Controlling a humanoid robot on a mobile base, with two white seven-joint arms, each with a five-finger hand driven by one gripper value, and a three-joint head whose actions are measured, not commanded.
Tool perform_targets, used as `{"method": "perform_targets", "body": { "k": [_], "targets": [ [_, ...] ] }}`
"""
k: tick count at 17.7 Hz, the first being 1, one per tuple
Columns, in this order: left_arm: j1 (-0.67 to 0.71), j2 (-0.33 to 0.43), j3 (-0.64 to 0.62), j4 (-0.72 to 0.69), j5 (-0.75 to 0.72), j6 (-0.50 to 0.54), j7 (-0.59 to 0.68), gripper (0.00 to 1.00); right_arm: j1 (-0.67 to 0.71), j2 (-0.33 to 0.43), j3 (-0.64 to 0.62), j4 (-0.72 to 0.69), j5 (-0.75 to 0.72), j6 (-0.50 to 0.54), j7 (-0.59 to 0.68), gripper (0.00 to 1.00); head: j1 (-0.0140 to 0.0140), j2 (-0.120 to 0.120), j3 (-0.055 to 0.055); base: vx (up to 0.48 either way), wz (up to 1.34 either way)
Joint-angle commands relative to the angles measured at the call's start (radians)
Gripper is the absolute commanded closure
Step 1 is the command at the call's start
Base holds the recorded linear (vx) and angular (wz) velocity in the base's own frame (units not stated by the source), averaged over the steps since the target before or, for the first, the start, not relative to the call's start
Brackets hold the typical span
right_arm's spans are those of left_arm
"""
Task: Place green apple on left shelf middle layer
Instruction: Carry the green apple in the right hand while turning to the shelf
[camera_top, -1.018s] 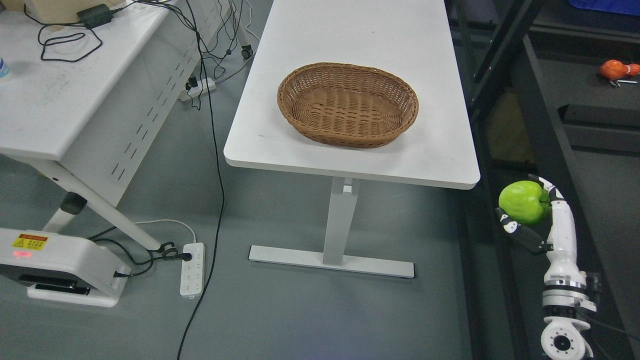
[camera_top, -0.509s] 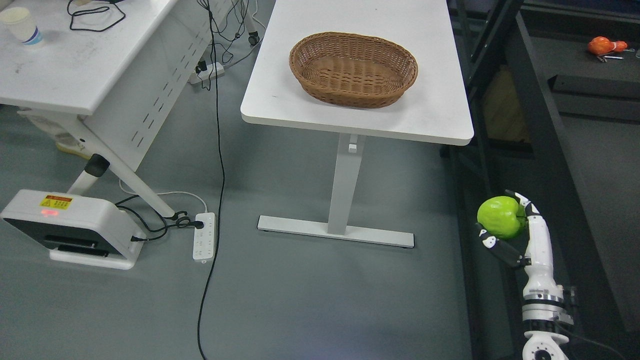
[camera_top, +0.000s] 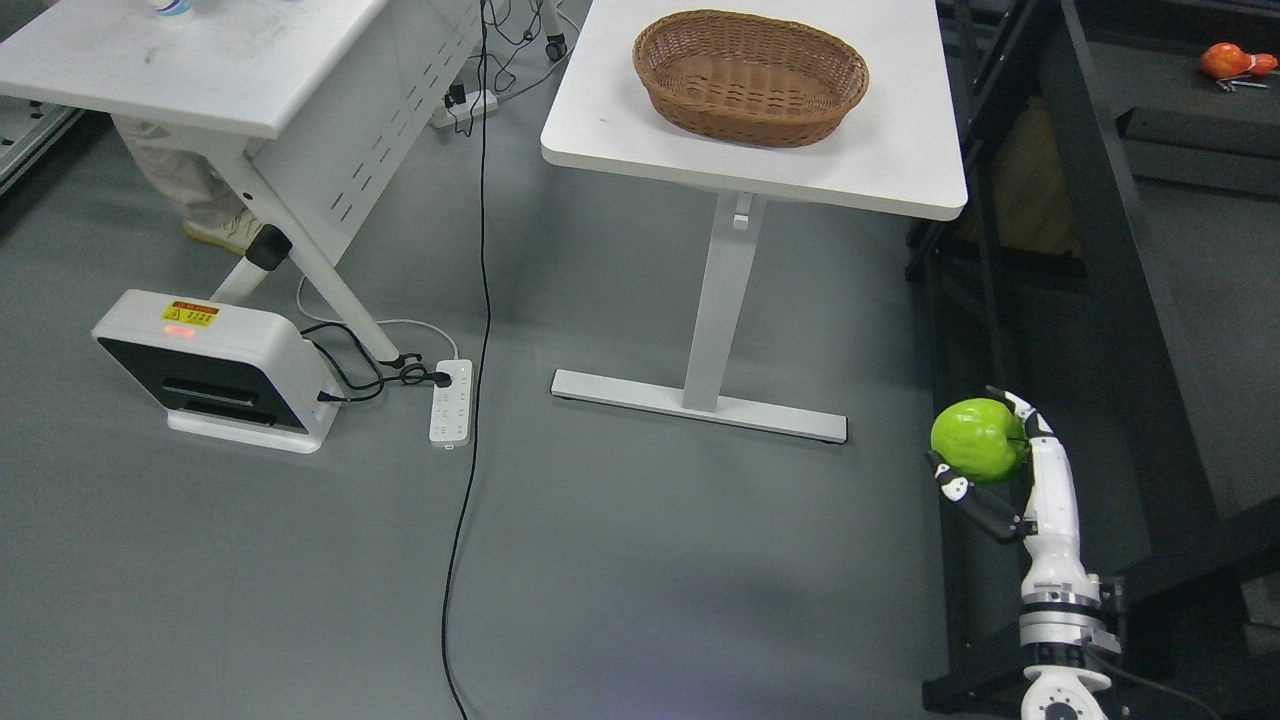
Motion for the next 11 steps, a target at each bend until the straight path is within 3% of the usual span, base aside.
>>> {"method": "perform_targets", "body": {
  "k": [1,6,11],
  "targets": [
    [0.0,0.017,0.0,0.0,0.0,0.0,0.001,0.0,-0.001,-0.011,0.014,-0.004,0.0,0.001,0.001,1.0,0.0,0.0,0.0,-0.34,0.05],
    [0.0,0.017,0.0,0.0,0.0,0.0,0.001,0.0,0.001,-0.011,0.012,-0.004,0.002,0.001,0.001,1.0,0.0,0.0,0.0,-0.305,-0.07],
    [0.0,0.017,0.0,0.0,0.0,0.0,0.001,0.0,0.002,-0.011,0.012,-0.004,0.002,0.001,0.001,1.0,0.0,0.0,0.0,-0.242,-0.43]
  ]
}}
